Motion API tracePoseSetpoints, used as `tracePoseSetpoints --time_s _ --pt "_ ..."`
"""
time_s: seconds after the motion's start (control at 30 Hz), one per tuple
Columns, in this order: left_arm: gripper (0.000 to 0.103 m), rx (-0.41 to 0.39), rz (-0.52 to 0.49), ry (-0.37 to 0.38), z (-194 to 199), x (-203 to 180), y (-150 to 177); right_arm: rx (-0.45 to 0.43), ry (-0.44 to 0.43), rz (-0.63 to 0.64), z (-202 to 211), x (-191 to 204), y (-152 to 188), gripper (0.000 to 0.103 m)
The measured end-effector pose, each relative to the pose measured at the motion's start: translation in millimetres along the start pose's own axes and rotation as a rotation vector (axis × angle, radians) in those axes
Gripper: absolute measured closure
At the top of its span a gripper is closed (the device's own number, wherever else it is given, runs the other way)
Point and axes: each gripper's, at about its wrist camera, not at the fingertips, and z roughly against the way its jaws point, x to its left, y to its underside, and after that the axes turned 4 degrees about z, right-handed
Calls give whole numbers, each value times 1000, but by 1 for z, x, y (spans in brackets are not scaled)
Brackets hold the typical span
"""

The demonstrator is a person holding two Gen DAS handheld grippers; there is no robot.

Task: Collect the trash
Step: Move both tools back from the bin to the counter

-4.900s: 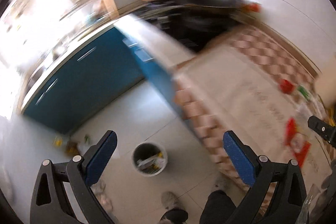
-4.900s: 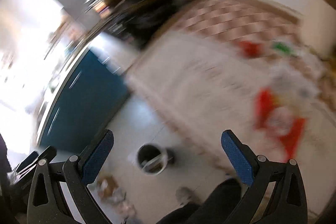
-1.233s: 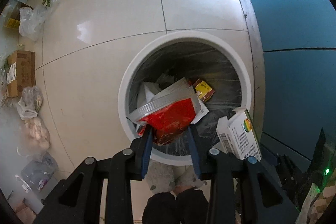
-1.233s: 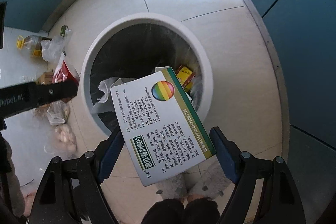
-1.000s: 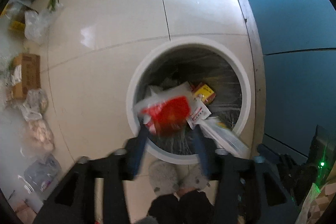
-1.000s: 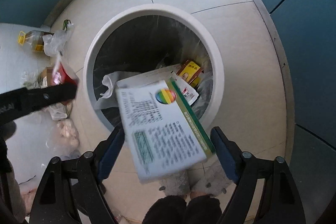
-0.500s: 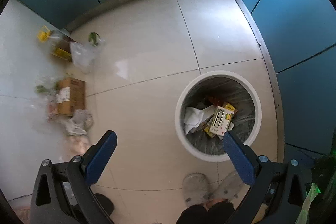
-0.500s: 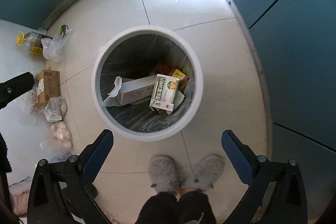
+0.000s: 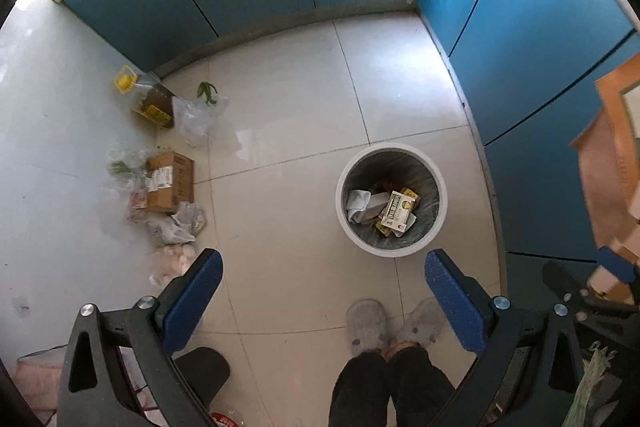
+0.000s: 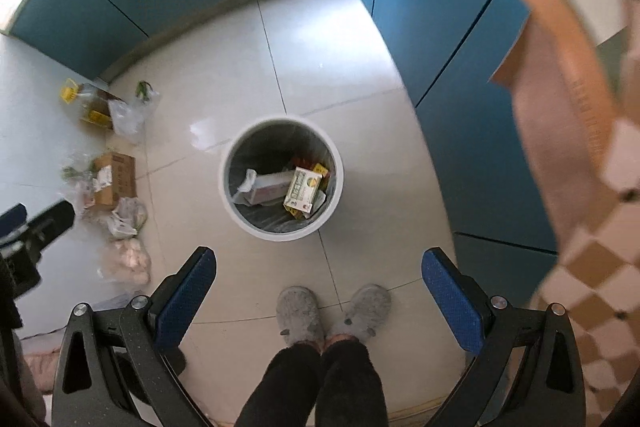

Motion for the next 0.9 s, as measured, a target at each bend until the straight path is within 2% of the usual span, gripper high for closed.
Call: tracePoseSetpoints --time_s 0.3,0.5,0.73,0.8,0.9 --pt "0 -80 7 48 125 14 12 -106 -13 23 162 10 8 0" --pt "0 -133 -5 85 181 16 28 -185 -31 21 255 18 27 0" --pt "0 -211 -56 71 232 4 40 -262 -51 -20 313 15 54 0" --pt "0 -252 -88 56 248 -11 39 -278 -72 -61 321 3 61 0" --pt "0 -301 -145 73 270 -42 36 -310 -120 -148 338 -29 71 0"
